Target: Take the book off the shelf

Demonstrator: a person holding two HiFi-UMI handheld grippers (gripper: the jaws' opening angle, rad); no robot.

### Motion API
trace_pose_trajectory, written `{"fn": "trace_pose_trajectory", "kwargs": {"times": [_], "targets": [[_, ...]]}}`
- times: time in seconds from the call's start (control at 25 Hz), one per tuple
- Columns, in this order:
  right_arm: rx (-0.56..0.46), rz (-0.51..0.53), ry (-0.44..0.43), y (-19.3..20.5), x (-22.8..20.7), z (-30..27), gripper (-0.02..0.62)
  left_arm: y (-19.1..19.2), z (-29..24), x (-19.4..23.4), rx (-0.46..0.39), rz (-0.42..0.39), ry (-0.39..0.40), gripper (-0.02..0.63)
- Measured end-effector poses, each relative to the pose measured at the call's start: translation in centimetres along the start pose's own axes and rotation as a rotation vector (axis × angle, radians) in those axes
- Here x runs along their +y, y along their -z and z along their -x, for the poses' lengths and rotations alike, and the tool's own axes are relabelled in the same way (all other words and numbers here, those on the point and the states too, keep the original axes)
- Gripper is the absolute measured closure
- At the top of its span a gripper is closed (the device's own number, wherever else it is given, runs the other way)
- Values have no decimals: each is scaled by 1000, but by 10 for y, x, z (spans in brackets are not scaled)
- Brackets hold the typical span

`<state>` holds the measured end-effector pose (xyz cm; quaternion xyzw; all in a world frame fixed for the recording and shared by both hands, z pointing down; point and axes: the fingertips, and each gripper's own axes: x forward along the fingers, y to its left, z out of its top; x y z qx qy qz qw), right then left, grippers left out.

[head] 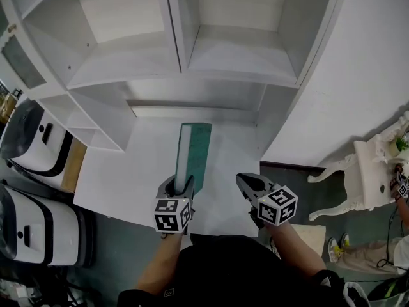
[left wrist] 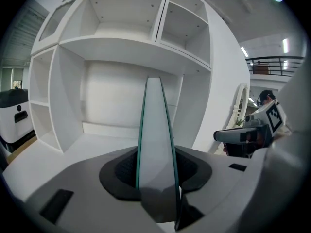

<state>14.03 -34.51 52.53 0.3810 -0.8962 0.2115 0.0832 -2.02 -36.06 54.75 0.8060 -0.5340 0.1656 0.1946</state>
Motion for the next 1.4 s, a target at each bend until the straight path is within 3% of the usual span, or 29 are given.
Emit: {"fn": "trace_pose_trajectory", "kwargs": {"times": [0.36,0.56,1.4], "targets": [[-94,79,42,-23,-3,13,583,-38,2,2,-58,-37,-14,440],[-91,104,23,-26,3,12,583,-49,9,4,-82,-36,-21,440],[-77,122,-25,-22,16,10,583,-23,16,6,-58,18,-18,440]]}}
